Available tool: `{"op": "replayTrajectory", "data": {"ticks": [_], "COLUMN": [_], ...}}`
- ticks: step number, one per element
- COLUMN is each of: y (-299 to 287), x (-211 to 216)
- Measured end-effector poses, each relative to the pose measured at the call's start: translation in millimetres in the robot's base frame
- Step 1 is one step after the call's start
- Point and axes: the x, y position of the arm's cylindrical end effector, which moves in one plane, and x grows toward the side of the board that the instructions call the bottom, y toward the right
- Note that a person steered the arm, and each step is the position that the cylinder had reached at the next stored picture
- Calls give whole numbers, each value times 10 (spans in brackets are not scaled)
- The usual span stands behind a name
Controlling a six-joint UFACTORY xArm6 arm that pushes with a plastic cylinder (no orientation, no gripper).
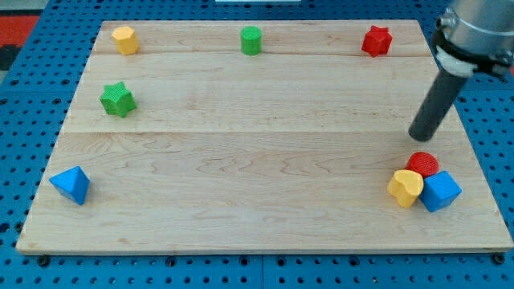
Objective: Point at the red star
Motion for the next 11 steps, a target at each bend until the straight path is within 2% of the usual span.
{"op": "replayTrajectory", "data": {"ticks": [2, 3, 4, 5, 6, 7, 8, 9, 10, 11], "y": [-21, -99, 35, 463, 359, -435, -952, -916, -1026, -1036], "x": [-1326, -1599, -1107, -1476, -2188, -2419, -1853, -1134, -1582, -2292]}}
